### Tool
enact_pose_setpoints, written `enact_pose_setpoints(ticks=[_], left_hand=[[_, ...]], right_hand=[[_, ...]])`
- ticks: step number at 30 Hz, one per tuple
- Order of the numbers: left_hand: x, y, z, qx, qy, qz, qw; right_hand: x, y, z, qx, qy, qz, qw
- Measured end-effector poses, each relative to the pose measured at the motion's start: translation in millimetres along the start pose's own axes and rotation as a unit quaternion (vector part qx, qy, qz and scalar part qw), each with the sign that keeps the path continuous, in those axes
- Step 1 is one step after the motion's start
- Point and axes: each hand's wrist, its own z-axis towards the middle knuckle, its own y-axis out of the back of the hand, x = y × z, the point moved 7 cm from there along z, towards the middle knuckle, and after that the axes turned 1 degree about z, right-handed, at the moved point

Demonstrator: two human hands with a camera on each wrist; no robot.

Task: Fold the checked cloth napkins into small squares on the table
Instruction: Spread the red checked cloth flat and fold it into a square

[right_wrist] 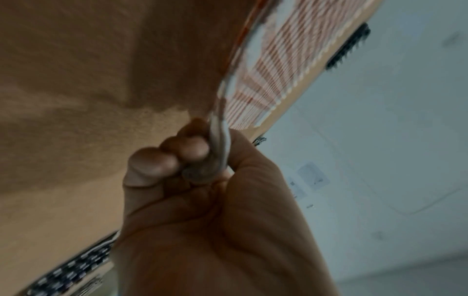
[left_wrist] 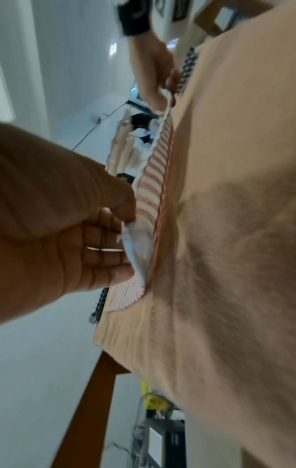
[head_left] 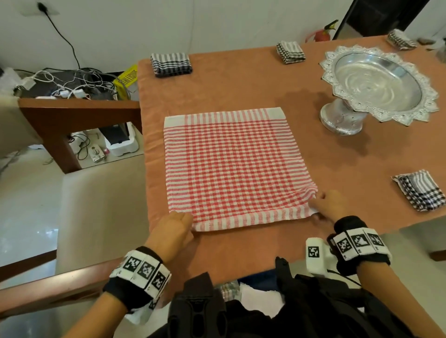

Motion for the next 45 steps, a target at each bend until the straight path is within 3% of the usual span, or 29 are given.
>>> enact_pose_setpoints(ticks=[2,7,13,17,21,26,32,37,39,45], left_hand=[[8.9,12.8,1.2,-0.03,0.034,-0.085,0.995],[27.8,46.6,30.7,-0.073,0.058,-0.177,0.98],[74.3,97.0,105.8,-0.102,0.089,-0.223,0.965],[120.8,107.6,157.4,-0.098,0.175,-0.235,0.951],[150.4,111.6,190.3,-0.125,0.269,-0.249,0.922],[178.9,105.8,218.3,-0.136,0.363,-0.216,0.896],[190.8,106.1,239.8,-0.146,0.374,-0.147,0.904],[194.9,101.2,231.8,-0.211,0.398,-0.195,0.871],[190.5,96.7,226.0,-0.225,0.385,-0.209,0.87],[181.4,93.6,218.6,-0.182,0.391,-0.173,0.886]], right_hand=[[3.8,8.5,6.4,-0.003,0.018,0.048,0.999],[48.1,27.9,22.5,0.041,0.092,0.21,0.972],[109.4,29.1,73.7,0.086,0.082,0.321,0.939],[138.0,21.3,119.7,0.055,0.088,0.268,0.958],[158.1,14.4,168.1,-0.01,0.128,0.135,0.983],[178.1,-4.7,211.9,-0.013,0.138,0.192,0.972],[185.0,-17.3,247.5,-0.012,0.1,0.114,0.988],[187.4,-16.2,240.5,-0.002,0.091,0.092,0.992],[181.2,-19.0,231.9,0.017,0.095,0.093,0.991],[182.5,-14.7,226.4,-0.003,0.105,0.1,0.989]])
